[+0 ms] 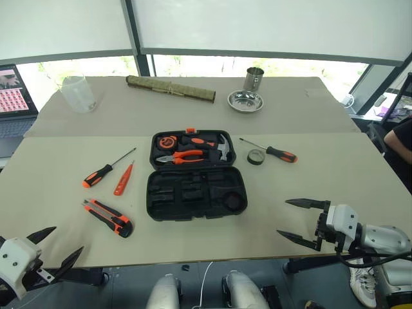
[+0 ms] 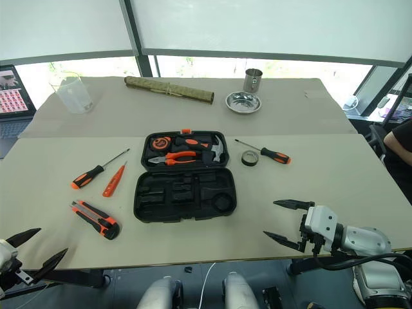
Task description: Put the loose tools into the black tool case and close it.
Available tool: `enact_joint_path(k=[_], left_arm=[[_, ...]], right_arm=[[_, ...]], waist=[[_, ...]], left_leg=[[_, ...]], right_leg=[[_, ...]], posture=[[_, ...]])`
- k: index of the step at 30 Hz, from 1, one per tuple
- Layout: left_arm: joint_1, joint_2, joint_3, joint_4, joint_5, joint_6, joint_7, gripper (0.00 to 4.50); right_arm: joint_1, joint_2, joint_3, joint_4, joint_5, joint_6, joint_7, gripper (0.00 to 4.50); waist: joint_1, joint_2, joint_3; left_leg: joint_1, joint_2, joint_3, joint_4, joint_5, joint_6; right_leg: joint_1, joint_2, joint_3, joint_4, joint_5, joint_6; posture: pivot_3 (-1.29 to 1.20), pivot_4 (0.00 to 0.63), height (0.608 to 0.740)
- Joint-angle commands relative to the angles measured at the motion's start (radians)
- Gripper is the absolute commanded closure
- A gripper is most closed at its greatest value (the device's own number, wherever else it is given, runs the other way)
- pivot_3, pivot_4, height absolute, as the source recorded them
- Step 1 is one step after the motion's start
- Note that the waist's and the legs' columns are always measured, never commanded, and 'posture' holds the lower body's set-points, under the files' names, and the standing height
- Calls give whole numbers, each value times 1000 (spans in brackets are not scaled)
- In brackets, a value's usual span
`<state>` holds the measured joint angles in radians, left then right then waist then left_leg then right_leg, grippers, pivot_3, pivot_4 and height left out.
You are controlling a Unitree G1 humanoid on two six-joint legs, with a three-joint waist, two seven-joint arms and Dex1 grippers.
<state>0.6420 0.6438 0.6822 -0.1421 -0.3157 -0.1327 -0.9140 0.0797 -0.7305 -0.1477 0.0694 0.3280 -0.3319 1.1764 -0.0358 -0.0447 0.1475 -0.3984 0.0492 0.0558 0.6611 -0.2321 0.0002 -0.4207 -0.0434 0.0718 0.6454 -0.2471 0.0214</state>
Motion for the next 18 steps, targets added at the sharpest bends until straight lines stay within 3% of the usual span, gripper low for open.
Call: enact_joint_path(k=[1, 4, 7, 13, 18], left_arm=[[-23, 23, 71, -16, -52, 22, 26, 20], [-14, -1, 174, -38, -194, 191, 85, 20], [25, -31, 208, -19, -246, 329, 124, 20], [41, -16, 243, -2, -389, 582, 141, 20], [-222, 190, 200, -21, -485, 833, 271, 20]], right_arm=[[-46, 31, -6, -60, 76, 62, -39, 0], [-123, 123, 6, -184, 203, 129, -87, 0], [-152, 158, 3, -258, 302, 202, -87, 0], [-173, 230, 16, -334, 273, 177, -153, 0], [-149, 248, 44, -386, 236, 183, -187, 0]], waist=[[0, 0, 0], [-8, -2, 0], [-15, 2, 1], [6, -3, 0], [42, -3, 0]], left_leg=[[0, 0, 0, 0, 0, 0], [0, 2, 0, 0, 0, 0], [2, 3, -1, 0, 0, 0], [1, 1, -2, -1, -1, 0], [2, 3, -3, 0, 1, -2]], right_leg=[[0, 0, 0, 0, 0, 0], [-1, 2, 0, 2, 1, -3], [0, 2, 0, 3, -1, 1], [-1, 0, -2, 2, -1, -1], [-2, 0, -8, 3, -2, -3]], posture=[[0, 150, 740], [0, 150, 740], [0, 150, 740], [0, 150, 740], [0, 150, 740]])
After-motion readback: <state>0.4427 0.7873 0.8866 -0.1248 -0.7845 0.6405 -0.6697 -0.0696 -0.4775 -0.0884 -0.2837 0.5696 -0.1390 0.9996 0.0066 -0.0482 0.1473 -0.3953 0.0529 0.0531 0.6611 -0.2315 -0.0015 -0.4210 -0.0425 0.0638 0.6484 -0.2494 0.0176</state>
